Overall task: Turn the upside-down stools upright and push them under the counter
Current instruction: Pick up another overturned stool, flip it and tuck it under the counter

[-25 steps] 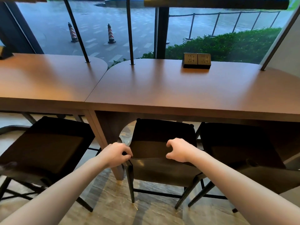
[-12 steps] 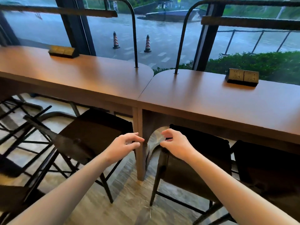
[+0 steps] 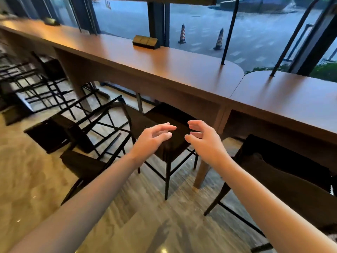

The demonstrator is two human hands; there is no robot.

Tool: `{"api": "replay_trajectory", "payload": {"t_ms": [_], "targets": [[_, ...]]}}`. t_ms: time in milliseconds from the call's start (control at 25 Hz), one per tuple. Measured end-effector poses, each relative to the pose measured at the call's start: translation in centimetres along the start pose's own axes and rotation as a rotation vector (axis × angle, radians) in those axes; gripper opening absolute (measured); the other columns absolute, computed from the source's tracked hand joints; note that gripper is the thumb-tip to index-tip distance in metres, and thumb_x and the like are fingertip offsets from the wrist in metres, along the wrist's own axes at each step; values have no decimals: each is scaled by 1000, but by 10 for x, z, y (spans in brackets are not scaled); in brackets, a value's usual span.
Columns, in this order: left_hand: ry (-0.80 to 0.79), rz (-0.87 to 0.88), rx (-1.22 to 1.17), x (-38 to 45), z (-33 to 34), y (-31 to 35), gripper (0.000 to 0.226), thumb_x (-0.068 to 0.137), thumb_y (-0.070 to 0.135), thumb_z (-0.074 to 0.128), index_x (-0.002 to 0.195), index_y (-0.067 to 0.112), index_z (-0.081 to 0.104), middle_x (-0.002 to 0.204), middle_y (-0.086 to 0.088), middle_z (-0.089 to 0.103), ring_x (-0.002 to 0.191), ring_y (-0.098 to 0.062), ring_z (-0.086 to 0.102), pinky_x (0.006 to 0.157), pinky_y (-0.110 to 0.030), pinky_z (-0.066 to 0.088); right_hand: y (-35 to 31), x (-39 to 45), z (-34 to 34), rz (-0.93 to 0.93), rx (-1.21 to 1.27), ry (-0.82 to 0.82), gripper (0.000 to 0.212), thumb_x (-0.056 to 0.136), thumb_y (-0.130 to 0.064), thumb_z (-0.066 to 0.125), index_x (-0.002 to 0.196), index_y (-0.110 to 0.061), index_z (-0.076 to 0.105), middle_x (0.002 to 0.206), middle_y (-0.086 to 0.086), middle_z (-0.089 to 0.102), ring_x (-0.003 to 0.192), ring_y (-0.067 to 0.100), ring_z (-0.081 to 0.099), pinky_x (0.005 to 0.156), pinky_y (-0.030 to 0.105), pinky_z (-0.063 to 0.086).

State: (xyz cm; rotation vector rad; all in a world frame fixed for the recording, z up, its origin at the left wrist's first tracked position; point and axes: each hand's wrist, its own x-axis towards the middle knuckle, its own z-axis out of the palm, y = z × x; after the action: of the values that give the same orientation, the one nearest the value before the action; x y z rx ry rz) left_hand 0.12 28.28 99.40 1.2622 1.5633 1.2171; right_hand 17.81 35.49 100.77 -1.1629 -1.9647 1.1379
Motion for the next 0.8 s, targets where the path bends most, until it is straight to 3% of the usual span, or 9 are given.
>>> {"api": "replay_trajectory", "payload": {"t_ms": [280,400,480,680,800], "targets": [[278,7,-89,-100,-121,-23,29,99,23,55,120,37,69,140,9,58,129,-2,52,110,-27,38,-83,-20,141,-147,52,-175,50,93,-23,65,140,-30,49,140,-12,53,122,5,54,78,8,38],[445,7,-134,-144,-174,-34,30,100,21,52,114,39,72,121,15,66,116,1,57,98,-17,45,-116,-27,197,-186,121,-275,49,94,-22,64,140,-30,50,139,-12,53,122,5,54,83,11,40],[566,-5,-177,-174,-206,-42,29,99,22,53,110,40,73,110,10,63,105,-5,56,91,-15,47,-132,-31,231,-202,165,-332,48,95,-22,63,140,-30,50,139,-13,53,123,5,54,89,17,41],[768,-29,-202,-242,-281,-63,29,85,40,52,107,50,69,134,19,58,133,-6,48,111,-33,36,-170,-43,315,-227,199,-500,48,97,-20,59,143,-29,47,142,-12,52,124,4,52,81,8,38],[810,-44,-222,-270,-317,-77,31,86,47,51,112,49,68,143,16,53,137,-5,44,113,-34,35,-190,-35,352,-252,204,-562,48,98,-24,58,144,-31,46,143,-14,51,127,4,51,92,15,39]]}}
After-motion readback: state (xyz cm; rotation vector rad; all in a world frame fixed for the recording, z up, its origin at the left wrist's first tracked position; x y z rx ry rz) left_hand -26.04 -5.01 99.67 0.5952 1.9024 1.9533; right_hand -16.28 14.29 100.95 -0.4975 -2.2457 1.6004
